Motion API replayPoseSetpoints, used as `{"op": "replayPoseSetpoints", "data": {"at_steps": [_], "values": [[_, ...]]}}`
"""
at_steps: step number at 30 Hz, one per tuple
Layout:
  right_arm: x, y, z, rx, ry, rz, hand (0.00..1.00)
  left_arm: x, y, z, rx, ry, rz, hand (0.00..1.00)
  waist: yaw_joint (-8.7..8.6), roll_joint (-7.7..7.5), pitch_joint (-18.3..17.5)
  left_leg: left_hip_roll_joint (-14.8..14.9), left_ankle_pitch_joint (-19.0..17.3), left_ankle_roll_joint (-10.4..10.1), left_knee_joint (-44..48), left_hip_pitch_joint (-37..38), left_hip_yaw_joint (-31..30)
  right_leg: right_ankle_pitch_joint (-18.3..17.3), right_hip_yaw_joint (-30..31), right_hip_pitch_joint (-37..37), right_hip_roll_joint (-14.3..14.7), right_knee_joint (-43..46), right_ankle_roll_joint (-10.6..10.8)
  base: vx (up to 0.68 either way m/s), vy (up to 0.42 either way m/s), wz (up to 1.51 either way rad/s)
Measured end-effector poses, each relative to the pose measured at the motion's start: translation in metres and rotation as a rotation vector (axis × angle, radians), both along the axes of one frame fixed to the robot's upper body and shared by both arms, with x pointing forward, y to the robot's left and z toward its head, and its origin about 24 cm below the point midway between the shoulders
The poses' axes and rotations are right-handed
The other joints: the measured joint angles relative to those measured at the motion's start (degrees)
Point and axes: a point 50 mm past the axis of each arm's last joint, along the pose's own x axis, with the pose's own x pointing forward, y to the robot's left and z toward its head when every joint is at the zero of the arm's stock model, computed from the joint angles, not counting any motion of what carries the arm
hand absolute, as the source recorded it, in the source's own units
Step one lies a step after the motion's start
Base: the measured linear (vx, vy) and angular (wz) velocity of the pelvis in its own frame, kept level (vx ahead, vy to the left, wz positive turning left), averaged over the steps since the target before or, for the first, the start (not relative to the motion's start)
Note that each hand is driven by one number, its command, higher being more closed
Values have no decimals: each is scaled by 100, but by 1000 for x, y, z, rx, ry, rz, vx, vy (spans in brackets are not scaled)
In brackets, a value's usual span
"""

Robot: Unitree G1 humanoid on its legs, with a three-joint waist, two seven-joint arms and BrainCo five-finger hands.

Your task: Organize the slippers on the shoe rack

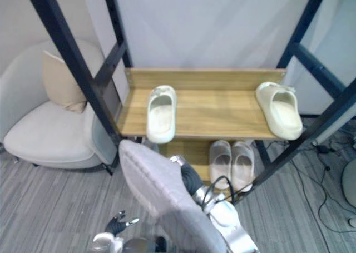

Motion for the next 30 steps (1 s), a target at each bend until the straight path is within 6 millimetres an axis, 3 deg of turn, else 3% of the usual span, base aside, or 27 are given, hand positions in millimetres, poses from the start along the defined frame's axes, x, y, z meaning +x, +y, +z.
{"op": "replayPoseSetpoints", "data": {"at_steps": [4,7,11,14,18,20,27,30], "values": [[12,-5,-7,-118,-21,-36,100,30,-1,13,-1,-86,0,0,12,-9,466,-22,-186,-35,853,-889,-98,-398,-103,-857,-140,989,-65,-161,-41,20],[22,-10,3,-175,-96,-59,100,46,-2,24,3,-156,5,0,9,18,667,-27,-322,-58,1423,-1537,-94,-615,-102,-1524,-229,1658,-98,-129,-16,7],[51,-23,16,-320,-220,-154,100,71,9,42,6,-252,58,0,2,-14,910,-8,-504,-109,2280,-2594,-97,-894,-111,-2592,-345,2603,-182,-96,-20,6],[68,-39,29,-408,-304,-240,100,70,22,43,45,-245,95,0,-4,-41,1037,26,-599,-50,2801,-3140,-143,-1011,-159,-3095,-375,3119,-239,-106,-46,9],[93,-68,65,-450,-452,-466,100,61,31,37,61,-199,148,0,43,-173,1300,53,-746,-121,3520,-3963,-311,-1267,-309,-3799,-417,3814,-321,-87,-41,15],[96,-72,75,-455,-497,-509,100,60,32,37,48,-202,187,0,111,-258,1363,52,-800,-116,3687,-4153,-338,-1349,-319,-3973,-443,4016,-360,-85,-45,11],[97,-87,93,-497,-598,-653,100,62,32,45,11,-267,244,0,190,-263,1364,175,-809,-178,3902,-4573,-356,-1463,-465,-4314,-504,4280,-446,-61,-46,9],[98,-97,112,-517,-681,-768,100,65,32,49,-9,-297,274,0,252,-268,1359,239,-815,-189,4015,-4722,-335,-1481,-478,-4471,-504,4401,-469,-30,-27,-3]]}}
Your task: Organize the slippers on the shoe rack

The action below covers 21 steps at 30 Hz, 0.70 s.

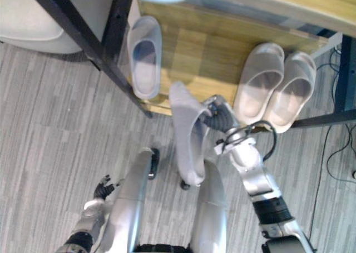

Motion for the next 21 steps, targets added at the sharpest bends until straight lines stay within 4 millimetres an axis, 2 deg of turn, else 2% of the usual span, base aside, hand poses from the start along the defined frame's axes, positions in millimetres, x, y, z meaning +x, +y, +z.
{"op": "replayPoseSetpoints", "data": {"at_steps": [2,9,14,16,20,21], "values": [[4,0,17,-44,-91,-67,100,3,-1,4,-1,-22,0,0,24,-2,-1,31,24,-49,74,-102,-4,-8,-14,-107,4,80,-13,-18,-15,-1],[19,3,59,-155,-277,-241,100,7,-3,8,-41,-60,55,0,149,-20,-78,75,29,-82,201,-366,-45,-29,-60,-371,3,243,-52,-48,-18,-1],[37,4,75,-159,-295,-319,100,6,-4,7,-72,-66,104,0,234,-17,-112,134,44,-115,216,-409,-43,-33,-116,-417,-16,270,-80,-53,-6,-3],[46,4,74,-194,-280,-347,100,4,-6,5,-78,-55,121,0,291,-20,-360,136,67,-149,219,-610,-56,-21,-139,-614,-26,288,-111,-22,-2,0],[61,6,78,-236,-255,-389,100,5,-7,6,-82,-64,126,0,338,-13,-378,144,97,-206,265,-652,-68,-41,-156,-660,-39,358,-168,-11,-3,1],[67,5,78,-239,-240,-400,100,5,-8,6,-83,-61,124,0,363,-11,-474,143,104,-218,268,-777,-105,-36,-190,-768,-38,359,-178,-36,-9,4]]}}
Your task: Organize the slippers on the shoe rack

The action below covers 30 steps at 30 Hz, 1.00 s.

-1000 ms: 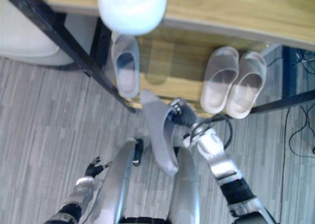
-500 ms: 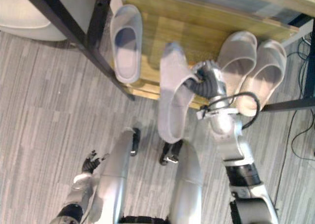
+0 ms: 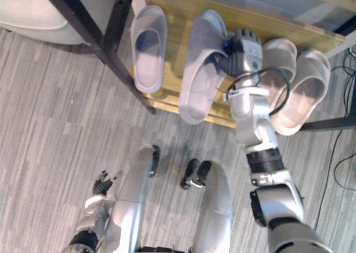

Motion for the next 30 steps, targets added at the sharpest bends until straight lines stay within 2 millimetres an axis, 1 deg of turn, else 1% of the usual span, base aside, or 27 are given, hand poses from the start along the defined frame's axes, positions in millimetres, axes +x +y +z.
{"op": "replayPoseSetpoints", "data": {"at_steps": [2,4,6,10,12,13,18,21,24,25,27,30], "values": [[9,0,0,-5,31,-19,100,1,-1,0,-6,-2,0,0,42,9,-10,2,2,-3,9,-41,-29,-1,-29,-31,0,17,-12,-47,-7,4],[14,1,0,-14,44,-23,100,1,-2,0,-12,-3,3,0,72,10,-29,3,6,-9,9,-79,-29,-3,-28,-79,-1,30,-17,-41,-5,1],[22,7,3,-39,60,-24,100,0,-2,-1,-6,6,16,0,105,22,-88,3,22,-33,42,-231,-54,-7,-47,-220,-6,73,-25,-41,-4,2],[30,10,9,-63,71,-38,100,1,-2,-1,-17,3,25,0,138,22,-116,-11,36,-58,114,-430,-92,-28,-81,-399,-31,163,-61,-33,-4,5],[35,11,14,-75,82,-53,100,2,-2,0,-8,0,27,0,179,26,-120,-24,66,-110,183,-572,-119,-46,-107,-521,-56,246,-89,-32,-4,5],[36,11,15,-77,81,-54,0,2,-2,0,-8,-1,27,0,179,27,-120,-26,69,-115,190,-592,-127,-48,-115,-535,-58,253,-93,-30,-2,7],[40,9,28,-28,48,-70,0,8,-5,3,-8,-14,31,0,243,27,-120,-105,105,-153,197,-775,-203,-109,-227,-669,-151,348,-162,-37,-14,14],[40,9,32,-23,37,-73,0,10,-5,4,-11,-18,37,0,283,27,-120,-106,120,-171,197,-811,-201,-120,-227,-711,-156,375,-160,-37,-14,6],[39,9,34,21,24,-60,0,11,-6,5,-17,-22,39,0,312,27,-120,-103,130,-189,188,-833,-201,-120,-226,-743,-156,383,-162,-25,1,0],[39,7,35,63,13,-54,0,11,-6,5,-17,-23,40,0,311,27,-120,-98,155,-233,188,-844,-204,-120,-233,-754,-155,384,-162,-41,10,-1],[39,7,35,88,11,-49,0,11,-6,5,-17,-24,40,0,311,27,-120,-92,157,-236,188,-842,-203,-120,-234,-754,-154,384,-162,-17,5,-1],[38,5,37,251,-3,-11,0,12,-6,5,-16,-25,41,0,311,27,-120,-68,158,-238,189,-831,-193,-120,-234,-752,-145,381,-162,-41,18,-3]]}}
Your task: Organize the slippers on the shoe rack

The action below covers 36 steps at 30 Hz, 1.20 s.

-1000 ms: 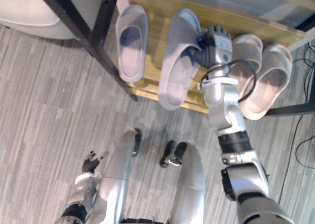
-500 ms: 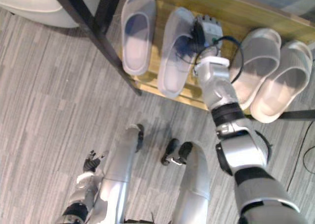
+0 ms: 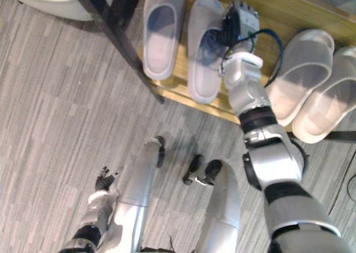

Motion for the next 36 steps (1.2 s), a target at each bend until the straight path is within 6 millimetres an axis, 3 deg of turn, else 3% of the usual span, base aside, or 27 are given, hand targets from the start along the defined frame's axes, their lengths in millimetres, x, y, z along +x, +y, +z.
{"op": "replayPoseSetpoints", "data": {"at_steps": [7,18,25,28,33,36], "values": [[-12,7,10,61,-84,45,0,0,1,1,-5,-4,9,0,-19,0,0,54,0,-1,-15,81,14,1,1,64,41,-32,1,-38,13,-3],[-26,24,-19,143,-87,118,0,1,1,1,-21,-10,21,0,-122,-1,-1,135,1,-4,-269,480,103,31,22,407,97,-299,22,-22,14,-3],[-24,17,-34,211,-31,103,0,1,2,2,-27,-13,25,0,-137,-1,0,171,0,-5,-281,534,110,39,33,449,138,-331,24,-12,7,-1],[-24,17,-38,288,-20,133,0,1,2,1,-32,-13,31,0,-164,-1,0,179,-1,-3,-327,587,82,48,2,527,154,-399,39,-26,17,-1],[-24,13,-74,601,37,201,0,1,2,1,-42,-14,42,0,-179,-2,0,161,3,-5,-433,664,89,59,-5,603,154,-494,58,-10,11,2],[-25,9,-83,691,48,214,0,1,2,1,-42,-14,42,0,-179,-2,0,161,2,-6,-438,665,90,59,-5,604,154,-500,58,0,0,0]]}}
